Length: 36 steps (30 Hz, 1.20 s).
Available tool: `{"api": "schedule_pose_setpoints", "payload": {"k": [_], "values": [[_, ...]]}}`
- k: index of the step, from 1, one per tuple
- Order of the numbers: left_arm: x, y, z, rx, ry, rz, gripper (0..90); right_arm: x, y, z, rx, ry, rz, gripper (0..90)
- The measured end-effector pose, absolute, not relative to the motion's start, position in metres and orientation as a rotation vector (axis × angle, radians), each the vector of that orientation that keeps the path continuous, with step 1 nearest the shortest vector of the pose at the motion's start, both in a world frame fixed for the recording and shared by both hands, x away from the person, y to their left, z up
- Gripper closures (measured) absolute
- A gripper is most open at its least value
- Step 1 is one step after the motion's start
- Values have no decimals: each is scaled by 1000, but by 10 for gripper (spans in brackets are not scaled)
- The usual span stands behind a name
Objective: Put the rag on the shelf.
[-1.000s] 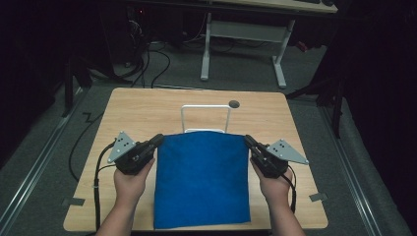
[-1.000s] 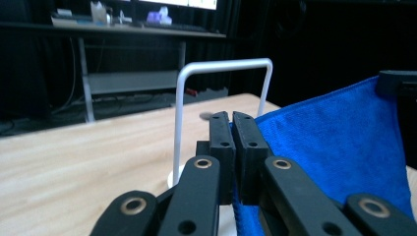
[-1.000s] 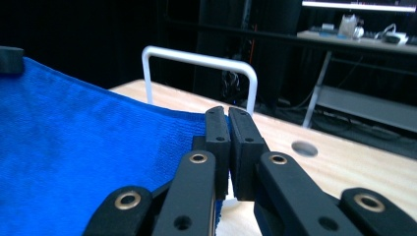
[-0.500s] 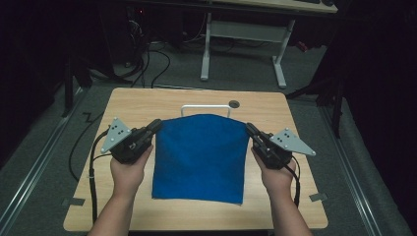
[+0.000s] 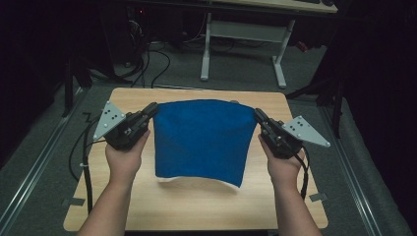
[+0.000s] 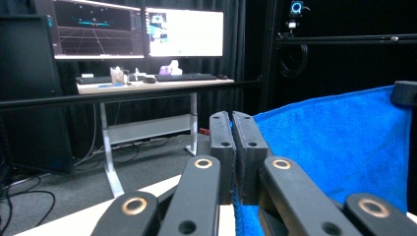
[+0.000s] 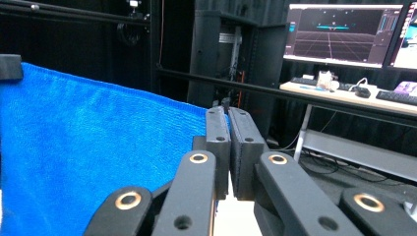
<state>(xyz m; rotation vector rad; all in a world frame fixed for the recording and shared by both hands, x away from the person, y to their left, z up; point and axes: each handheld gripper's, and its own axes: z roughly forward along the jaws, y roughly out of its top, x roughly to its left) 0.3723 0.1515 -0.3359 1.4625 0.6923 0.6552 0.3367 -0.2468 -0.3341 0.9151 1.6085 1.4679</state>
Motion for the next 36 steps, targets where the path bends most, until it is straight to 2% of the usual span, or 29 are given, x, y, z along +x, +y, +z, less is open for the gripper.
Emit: {"api": "schedule_pose_setpoints", "payload": {"k": [8,21,36], "values": [[381,150,-332,1491,696,662,885,346,-248,-325,914,1608,1455,888],[421,149,-322,1589,743,710,885,369,-252,-317,962,1596,1432,889],[483,138,-328,1706,809,765,884,436,-248,-323,1064,1620,1355,889]]}}
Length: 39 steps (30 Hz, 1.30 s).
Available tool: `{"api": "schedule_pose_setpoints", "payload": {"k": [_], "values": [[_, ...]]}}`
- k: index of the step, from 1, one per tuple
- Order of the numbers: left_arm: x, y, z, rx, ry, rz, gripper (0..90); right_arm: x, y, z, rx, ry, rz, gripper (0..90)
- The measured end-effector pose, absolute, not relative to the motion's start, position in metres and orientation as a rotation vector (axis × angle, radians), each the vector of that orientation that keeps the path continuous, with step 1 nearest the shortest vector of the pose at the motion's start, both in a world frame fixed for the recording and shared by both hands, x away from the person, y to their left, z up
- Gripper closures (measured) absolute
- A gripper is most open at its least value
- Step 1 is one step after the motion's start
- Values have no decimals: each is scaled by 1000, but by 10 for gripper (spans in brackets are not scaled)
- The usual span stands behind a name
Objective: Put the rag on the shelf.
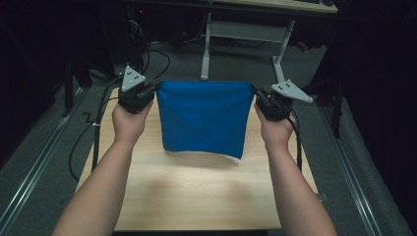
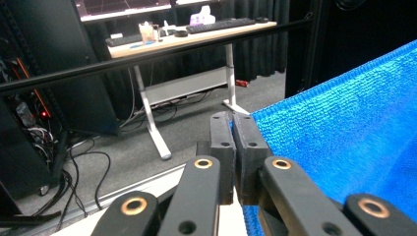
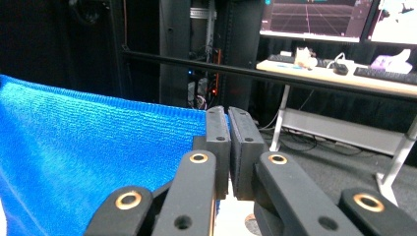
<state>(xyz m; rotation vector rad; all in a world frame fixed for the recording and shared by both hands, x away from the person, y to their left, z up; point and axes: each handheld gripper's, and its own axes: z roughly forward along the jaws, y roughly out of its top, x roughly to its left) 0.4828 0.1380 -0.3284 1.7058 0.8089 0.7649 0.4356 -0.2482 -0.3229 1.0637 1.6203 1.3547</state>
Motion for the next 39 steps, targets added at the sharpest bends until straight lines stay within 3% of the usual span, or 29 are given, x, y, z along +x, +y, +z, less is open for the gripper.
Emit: {"api": "schedule_pose_setpoints", "payload": {"k": [17,39], "values": [[531,116,-352,1812,897,792,883,499,-249,-345,1152,1695,1190,889],[528,114,-448,1955,980,517,879,510,-253,-431,1329,1874,1171,888]]}}
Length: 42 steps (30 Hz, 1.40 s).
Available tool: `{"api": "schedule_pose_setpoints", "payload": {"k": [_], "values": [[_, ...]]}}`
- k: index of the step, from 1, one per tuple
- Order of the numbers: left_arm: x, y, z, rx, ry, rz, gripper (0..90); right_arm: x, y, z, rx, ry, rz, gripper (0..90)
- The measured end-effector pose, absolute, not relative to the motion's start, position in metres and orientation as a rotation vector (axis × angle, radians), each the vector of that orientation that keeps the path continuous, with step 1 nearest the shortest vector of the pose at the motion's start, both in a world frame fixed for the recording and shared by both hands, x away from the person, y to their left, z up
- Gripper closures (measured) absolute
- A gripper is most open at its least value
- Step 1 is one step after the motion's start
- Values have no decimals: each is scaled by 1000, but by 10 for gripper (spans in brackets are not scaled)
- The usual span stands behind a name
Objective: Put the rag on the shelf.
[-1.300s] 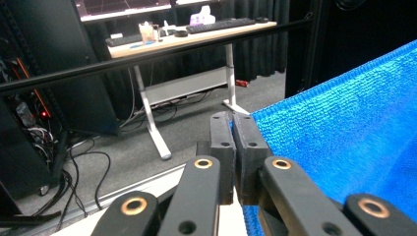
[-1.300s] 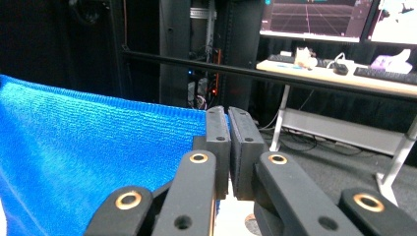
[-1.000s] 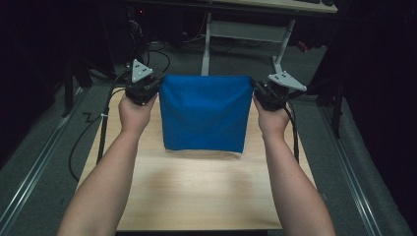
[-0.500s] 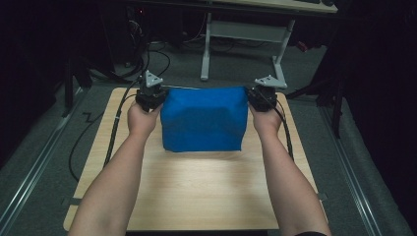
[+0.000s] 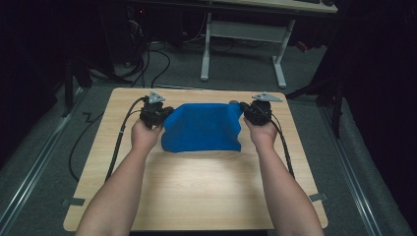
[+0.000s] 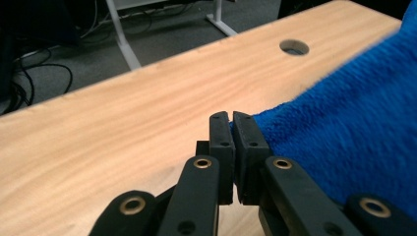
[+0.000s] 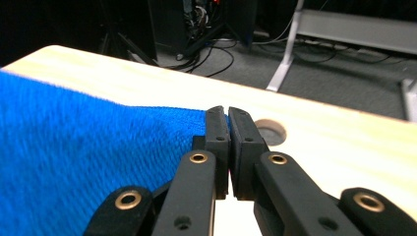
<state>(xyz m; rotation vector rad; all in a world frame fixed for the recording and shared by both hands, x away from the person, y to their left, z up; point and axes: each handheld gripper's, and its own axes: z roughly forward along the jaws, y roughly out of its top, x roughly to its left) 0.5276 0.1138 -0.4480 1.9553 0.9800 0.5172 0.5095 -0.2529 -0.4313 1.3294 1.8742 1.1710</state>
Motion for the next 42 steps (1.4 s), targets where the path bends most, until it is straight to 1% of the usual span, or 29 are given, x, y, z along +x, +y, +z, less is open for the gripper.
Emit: {"api": "schedule_pose_setpoints", "payload": {"k": [5,14,21,35,42], "values": [[525,114,-459,1954,987,479,879,507,-253,-446,1355,1898,1181,888],[525,108,-473,1970,992,424,878,505,-246,-456,1352,1938,1175,887],[522,103,-477,1987,983,413,878,505,-240,-466,1351,1968,1170,887],[517,111,-499,1988,1028,371,878,511,-234,-483,1382,2012,1141,886],[516,110,-501,1993,1022,367,874,512,-235,-493,1418,2010,1151,885]]}}
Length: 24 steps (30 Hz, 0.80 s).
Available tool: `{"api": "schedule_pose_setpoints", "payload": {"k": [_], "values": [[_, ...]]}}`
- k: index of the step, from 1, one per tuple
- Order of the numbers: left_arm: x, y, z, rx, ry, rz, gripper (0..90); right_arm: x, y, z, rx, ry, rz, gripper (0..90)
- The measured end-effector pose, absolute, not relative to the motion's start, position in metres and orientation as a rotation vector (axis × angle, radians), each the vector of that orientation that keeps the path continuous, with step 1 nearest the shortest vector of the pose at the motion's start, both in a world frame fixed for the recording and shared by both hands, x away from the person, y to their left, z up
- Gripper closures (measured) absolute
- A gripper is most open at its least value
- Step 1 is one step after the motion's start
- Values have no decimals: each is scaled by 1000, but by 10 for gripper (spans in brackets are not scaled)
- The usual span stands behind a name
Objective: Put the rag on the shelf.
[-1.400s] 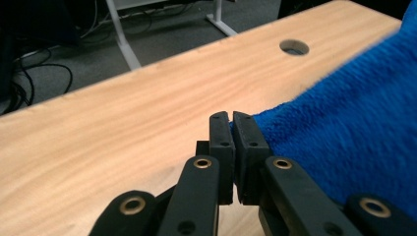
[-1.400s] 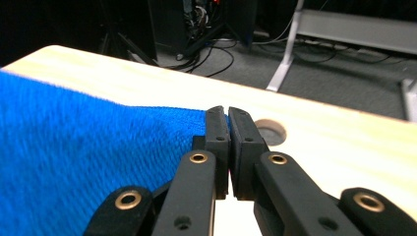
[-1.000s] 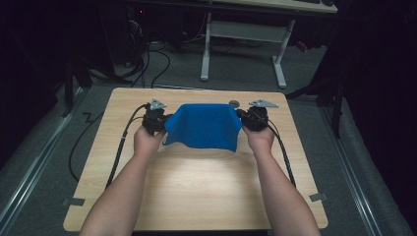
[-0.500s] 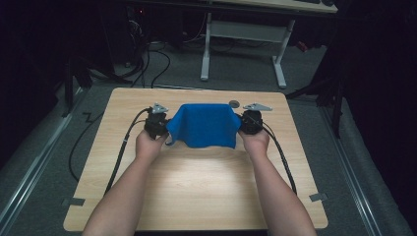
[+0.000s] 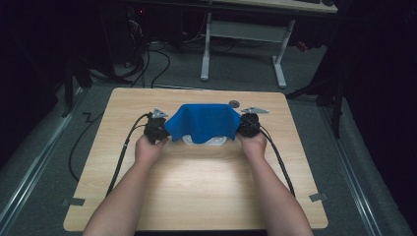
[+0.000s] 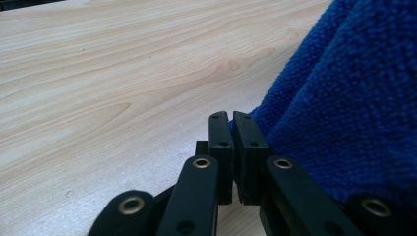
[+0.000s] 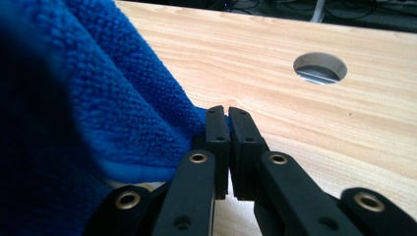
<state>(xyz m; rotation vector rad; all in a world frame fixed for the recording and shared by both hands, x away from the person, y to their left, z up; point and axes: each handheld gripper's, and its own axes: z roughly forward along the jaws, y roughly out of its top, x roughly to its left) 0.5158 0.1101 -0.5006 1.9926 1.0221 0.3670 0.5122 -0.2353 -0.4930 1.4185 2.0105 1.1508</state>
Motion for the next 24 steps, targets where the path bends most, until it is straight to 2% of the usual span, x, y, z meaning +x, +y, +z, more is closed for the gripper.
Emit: {"api": "schedule_pose_setpoints", "payload": {"k": [5,7,10,24], "values": [[514,106,-500,1993,1015,369,854,513,-240,-496,1441,2003,1152,878],[513,106,-499,1991,1021,382,776,512,-241,-495,1440,1990,1158,840],[512,109,-497,1968,1042,411,710,510,-243,-492,1440,1976,1158,801],[504,133,-481,1900,1087,468,608,499,-259,-467,1413,1897,1135,706]]}}
